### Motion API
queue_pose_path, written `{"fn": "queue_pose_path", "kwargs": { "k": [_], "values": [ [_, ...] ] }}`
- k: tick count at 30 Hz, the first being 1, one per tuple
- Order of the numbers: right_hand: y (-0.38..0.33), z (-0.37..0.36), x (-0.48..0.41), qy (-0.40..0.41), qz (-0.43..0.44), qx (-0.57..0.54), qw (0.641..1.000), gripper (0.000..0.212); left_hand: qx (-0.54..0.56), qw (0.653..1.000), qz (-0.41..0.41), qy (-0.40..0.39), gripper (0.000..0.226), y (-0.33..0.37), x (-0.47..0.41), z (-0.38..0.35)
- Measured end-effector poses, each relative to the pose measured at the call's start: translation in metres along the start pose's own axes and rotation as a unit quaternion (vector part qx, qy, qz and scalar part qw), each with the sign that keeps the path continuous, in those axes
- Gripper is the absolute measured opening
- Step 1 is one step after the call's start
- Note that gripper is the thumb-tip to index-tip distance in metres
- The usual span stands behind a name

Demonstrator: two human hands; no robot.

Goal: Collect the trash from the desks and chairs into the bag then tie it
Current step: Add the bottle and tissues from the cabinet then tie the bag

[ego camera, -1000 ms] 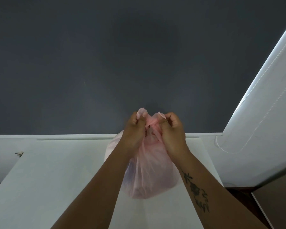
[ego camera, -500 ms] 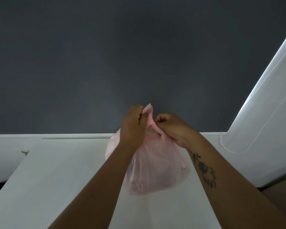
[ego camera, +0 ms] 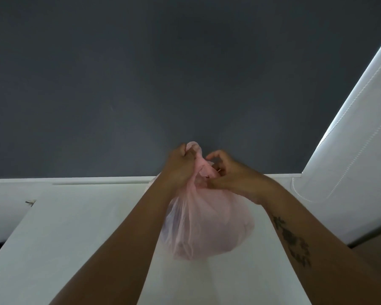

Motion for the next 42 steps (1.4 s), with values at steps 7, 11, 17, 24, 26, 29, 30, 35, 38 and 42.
{"fn": "queue_pose_path", "kwargs": {
  "k": [7, 11, 17, 24, 26, 29, 30, 35, 38, 42],
  "values": [
    [0.019, -0.022, -0.002, 0.180, 0.261, 0.031, 0.948, 0.023, 0.097, 0.991, 0.075, -0.058, 0.031, -0.003, -0.006, 0.000],
    [0.017, -0.030, 0.006, 0.222, 0.202, -0.134, 0.944, 0.012, 0.130, 0.989, 0.066, -0.018, 0.026, -0.004, -0.003, 0.001],
    [0.011, -0.029, 0.006, 0.191, 0.132, -0.455, 0.860, 0.020, 0.031, 0.992, 0.000, 0.122, 0.031, -0.012, 0.003, 0.018],
    [0.001, -0.016, -0.004, 0.312, 0.062, -0.521, 0.792, 0.019, -0.004, 0.977, 0.058, 0.204, 0.034, -0.059, 0.003, 0.052],
    [0.002, -0.023, -0.007, 0.335, 0.058, -0.499, 0.797, 0.020, 0.034, 0.973, 0.067, 0.217, 0.034, -0.063, 0.009, 0.054],
    [0.001, -0.021, 0.000, 0.360, 0.083, -0.407, 0.835, 0.023, 0.027, 0.982, 0.062, 0.175, 0.034, -0.071, 0.017, 0.051],
    [0.001, -0.019, 0.005, 0.358, 0.082, -0.356, 0.859, 0.022, 0.016, 0.987, 0.066, 0.148, 0.034, -0.076, 0.020, 0.048],
    [0.020, -0.046, 0.010, 0.191, 0.009, -0.015, 0.981, 0.086, 0.068, 0.987, 0.134, 0.052, 0.037, -0.110, 0.032, 0.032],
    [0.043, -0.058, 0.010, 0.193, -0.045, 0.283, 0.938, 0.097, 0.032, 0.989, 0.146, 0.002, 0.060, -0.119, 0.038, 0.021],
    [0.049, -0.065, 0.026, 0.263, 0.103, 0.370, 0.885, 0.050, 0.016, 0.993, 0.113, 0.022, 0.067, -0.102, 0.047, -0.001]
  ]
}}
Point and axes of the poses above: each hand's wrist, its own x-axis away from the middle knuckle, its own z-axis out of the back of the hand, y = z × x, the point moved 1 cm from there along -x, towards the middle knuckle, and after that the axes turned 12 degrees about -x, right-handed, at the moved point
